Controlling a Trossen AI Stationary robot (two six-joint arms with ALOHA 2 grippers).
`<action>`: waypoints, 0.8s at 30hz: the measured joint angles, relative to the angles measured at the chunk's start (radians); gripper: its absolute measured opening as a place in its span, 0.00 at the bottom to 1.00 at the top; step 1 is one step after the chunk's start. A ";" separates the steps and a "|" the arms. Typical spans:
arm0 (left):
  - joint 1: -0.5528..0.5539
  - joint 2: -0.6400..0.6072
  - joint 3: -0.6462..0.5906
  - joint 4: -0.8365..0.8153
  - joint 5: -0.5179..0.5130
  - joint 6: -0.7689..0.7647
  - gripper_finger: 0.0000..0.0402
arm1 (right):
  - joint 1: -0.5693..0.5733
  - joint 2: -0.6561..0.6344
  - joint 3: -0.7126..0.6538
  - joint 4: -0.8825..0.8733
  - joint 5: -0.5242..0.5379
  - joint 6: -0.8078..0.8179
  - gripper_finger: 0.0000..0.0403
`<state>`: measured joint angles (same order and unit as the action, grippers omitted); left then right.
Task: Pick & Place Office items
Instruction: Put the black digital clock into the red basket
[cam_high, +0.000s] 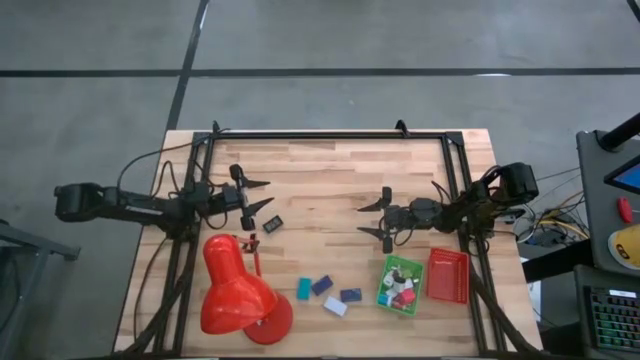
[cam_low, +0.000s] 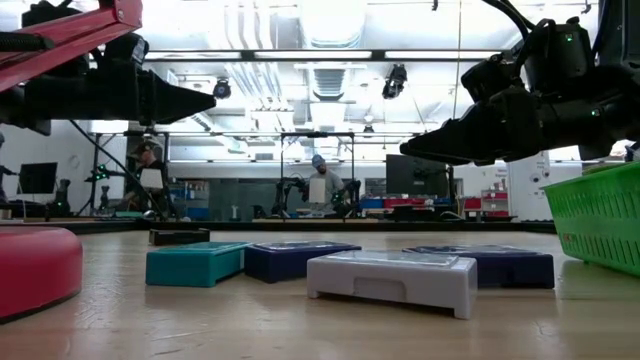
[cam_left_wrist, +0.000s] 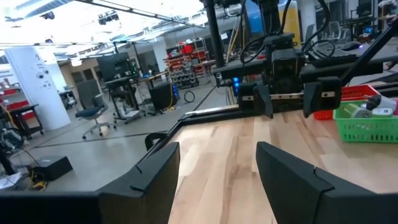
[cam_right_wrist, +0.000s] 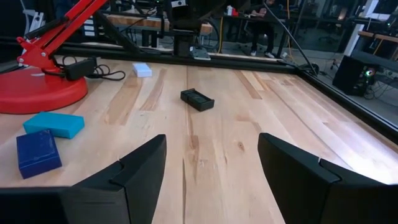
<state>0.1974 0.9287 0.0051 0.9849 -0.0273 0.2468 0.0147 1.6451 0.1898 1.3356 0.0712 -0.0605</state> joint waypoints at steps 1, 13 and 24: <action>0.000 0.001 0.000 0.000 0.000 0.003 0.54 | 0.000 0.000 0.000 0.000 0.000 0.000 0.62; 0.000 0.002 0.000 0.000 0.001 0.010 0.54 | 0.000 0.000 0.000 0.000 0.000 0.000 0.62; 0.000 0.002 0.000 0.000 0.001 0.011 0.54 | 0.000 0.000 0.000 0.000 0.000 -0.006 0.62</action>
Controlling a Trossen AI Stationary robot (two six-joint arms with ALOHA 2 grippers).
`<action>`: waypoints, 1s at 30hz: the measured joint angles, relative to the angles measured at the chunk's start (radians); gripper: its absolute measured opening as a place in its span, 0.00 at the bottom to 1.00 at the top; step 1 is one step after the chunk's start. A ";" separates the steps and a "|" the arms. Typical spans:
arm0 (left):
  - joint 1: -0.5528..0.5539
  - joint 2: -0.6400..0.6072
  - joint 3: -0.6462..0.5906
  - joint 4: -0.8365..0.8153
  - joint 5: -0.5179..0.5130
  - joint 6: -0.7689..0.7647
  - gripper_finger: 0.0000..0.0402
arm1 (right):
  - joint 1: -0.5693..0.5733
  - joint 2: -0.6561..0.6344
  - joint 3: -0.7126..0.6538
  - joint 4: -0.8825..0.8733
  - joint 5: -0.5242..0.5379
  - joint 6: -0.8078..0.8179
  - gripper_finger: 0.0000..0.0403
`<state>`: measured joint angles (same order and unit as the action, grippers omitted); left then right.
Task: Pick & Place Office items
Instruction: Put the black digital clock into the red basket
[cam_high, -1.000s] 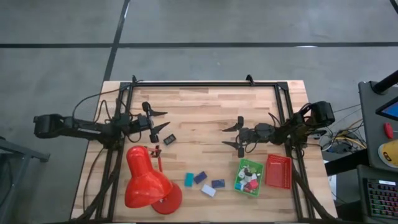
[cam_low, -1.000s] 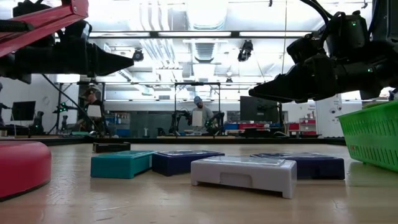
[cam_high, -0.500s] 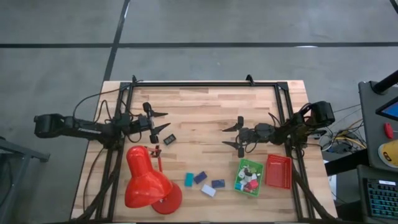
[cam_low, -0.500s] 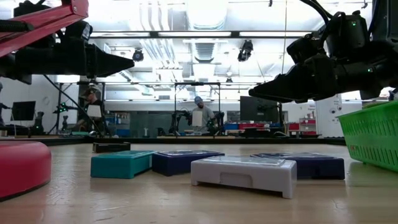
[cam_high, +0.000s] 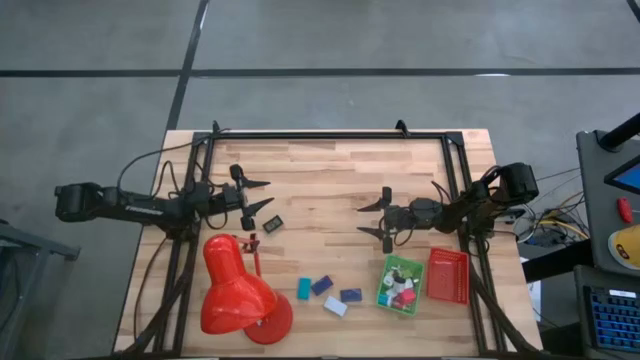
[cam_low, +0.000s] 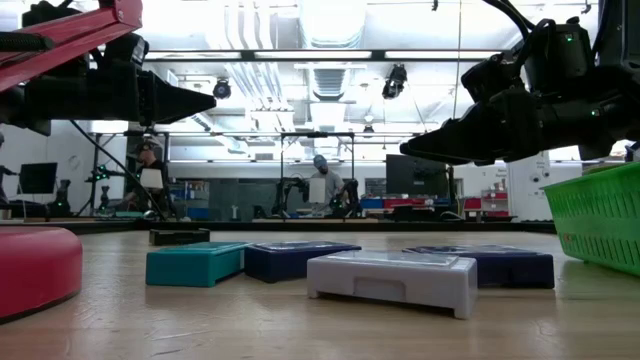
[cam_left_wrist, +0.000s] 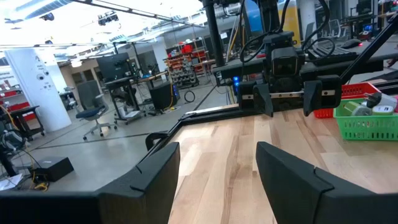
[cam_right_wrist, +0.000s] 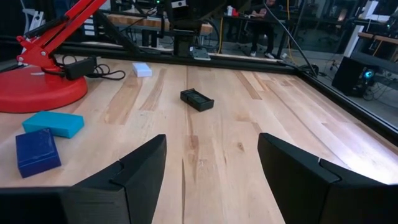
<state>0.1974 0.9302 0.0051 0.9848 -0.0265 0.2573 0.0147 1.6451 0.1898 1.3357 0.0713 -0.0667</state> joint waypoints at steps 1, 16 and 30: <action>0.000 0.000 0.000 0.000 0.000 0.000 0.54 | 0.000 0.000 0.000 0.000 0.000 -0.003 0.62; 0.000 0.000 0.000 0.000 0.000 0.000 0.54 | 0.000 0.000 0.099 0.002 0.017 0.038 0.62; 0.000 0.000 0.000 0.000 0.000 0.000 0.54 | -0.003 0.000 0.461 -0.550 0.034 -0.062 0.62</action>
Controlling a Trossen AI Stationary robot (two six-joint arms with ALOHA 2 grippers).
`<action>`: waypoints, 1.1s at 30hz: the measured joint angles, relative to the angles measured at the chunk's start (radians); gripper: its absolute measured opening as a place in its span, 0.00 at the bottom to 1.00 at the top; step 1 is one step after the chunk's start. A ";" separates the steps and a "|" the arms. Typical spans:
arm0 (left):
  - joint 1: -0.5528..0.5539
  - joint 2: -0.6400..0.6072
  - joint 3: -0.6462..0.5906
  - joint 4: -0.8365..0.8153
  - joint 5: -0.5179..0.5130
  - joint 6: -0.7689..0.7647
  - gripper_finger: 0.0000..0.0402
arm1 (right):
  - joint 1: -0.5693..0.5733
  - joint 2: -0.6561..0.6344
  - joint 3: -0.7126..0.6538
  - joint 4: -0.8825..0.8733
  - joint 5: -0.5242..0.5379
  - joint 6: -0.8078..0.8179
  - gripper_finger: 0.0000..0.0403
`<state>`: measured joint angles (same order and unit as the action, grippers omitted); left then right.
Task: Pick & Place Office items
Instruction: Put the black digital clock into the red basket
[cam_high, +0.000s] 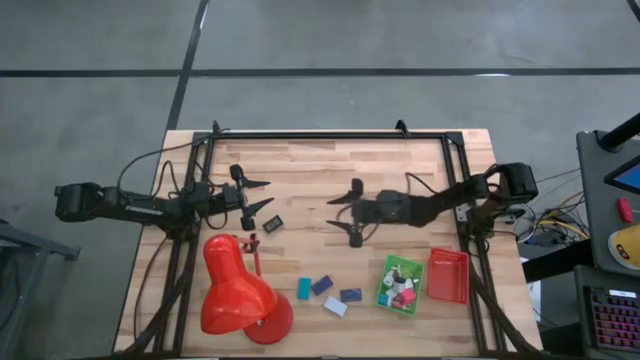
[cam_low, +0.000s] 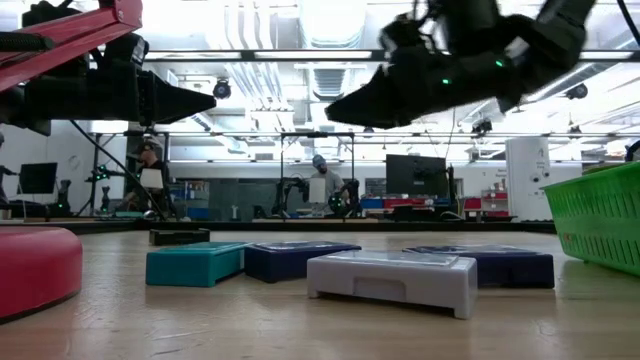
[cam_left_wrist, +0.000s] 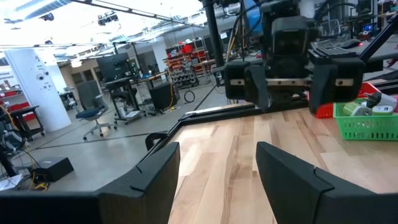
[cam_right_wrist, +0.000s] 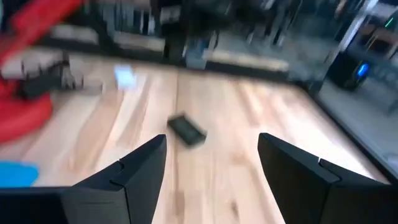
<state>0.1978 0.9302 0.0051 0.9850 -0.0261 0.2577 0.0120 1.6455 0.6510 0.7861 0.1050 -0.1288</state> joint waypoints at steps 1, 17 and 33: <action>0.000 0.000 0.000 0.000 0.000 0.000 0.54 | 0.001 0.000 0.035 -0.084 0.000 -0.003 0.62; 0.000 0.000 0.000 0.000 0.000 0.000 0.54 | -0.195 0.328 0.233 0.092 -0.404 -0.008 0.62; 0.000 0.001 0.000 -0.023 0.000 0.000 0.54 | -0.263 0.617 0.643 -0.259 -0.578 -0.087 0.62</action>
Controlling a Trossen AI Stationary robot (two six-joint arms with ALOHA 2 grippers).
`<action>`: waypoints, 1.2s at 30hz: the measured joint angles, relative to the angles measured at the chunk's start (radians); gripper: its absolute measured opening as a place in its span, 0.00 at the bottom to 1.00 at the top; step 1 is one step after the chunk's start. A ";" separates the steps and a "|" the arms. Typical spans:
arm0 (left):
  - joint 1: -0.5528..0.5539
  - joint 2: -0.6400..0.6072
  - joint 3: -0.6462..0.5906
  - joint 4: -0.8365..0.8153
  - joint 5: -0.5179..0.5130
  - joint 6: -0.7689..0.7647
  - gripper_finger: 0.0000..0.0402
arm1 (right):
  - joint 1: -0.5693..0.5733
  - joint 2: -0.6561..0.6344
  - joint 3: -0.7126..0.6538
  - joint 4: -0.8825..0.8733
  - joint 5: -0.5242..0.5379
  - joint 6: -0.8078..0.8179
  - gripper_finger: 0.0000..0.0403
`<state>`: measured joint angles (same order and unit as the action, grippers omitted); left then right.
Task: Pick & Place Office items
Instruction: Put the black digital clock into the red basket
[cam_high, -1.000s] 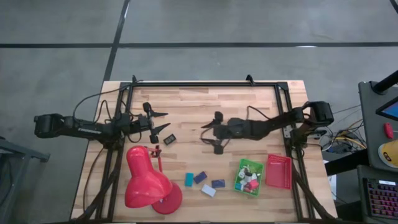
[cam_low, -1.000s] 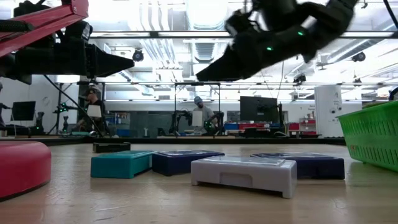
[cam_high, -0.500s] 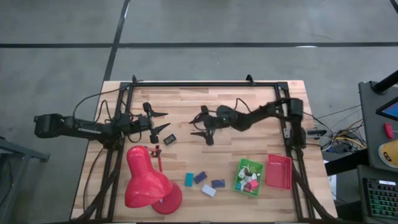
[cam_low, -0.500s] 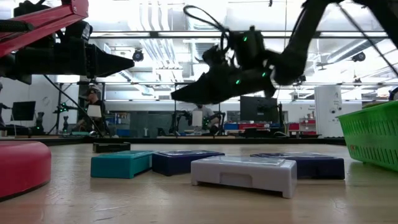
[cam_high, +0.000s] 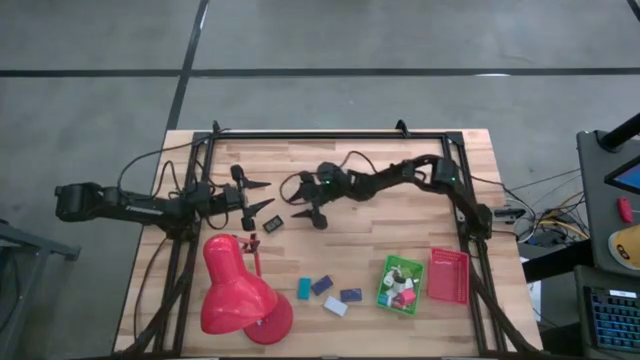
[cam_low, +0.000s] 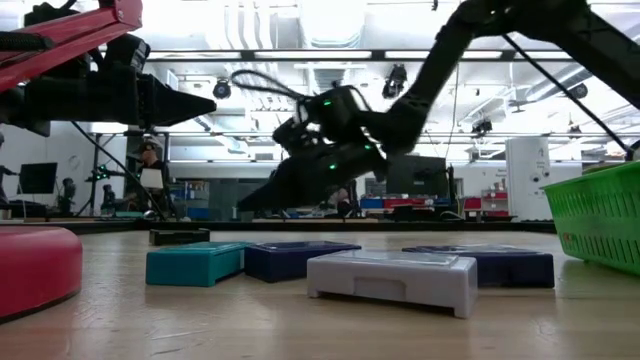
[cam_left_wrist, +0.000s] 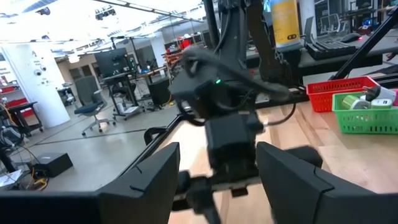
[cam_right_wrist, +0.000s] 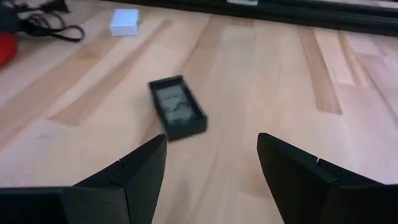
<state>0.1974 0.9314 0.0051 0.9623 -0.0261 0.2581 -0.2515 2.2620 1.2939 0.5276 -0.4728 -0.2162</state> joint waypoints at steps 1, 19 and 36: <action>0.000 0.000 0.000 -0.001 0.000 0.000 0.54 | 0.001 0.015 0.036 -0.031 0.000 -0.007 0.62; 0.000 0.002 0.000 -0.018 0.000 0.000 0.54 | 0.040 0.138 0.209 -0.090 -0.100 -0.105 0.62; 0.000 0.002 0.000 -0.021 0.000 0.000 0.54 | 0.070 0.138 0.225 -0.189 -0.055 -0.125 0.61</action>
<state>0.1978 0.9329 0.0051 0.9409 -0.0261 0.2577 -0.1819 2.4001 1.5188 0.3383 -0.5277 -0.3409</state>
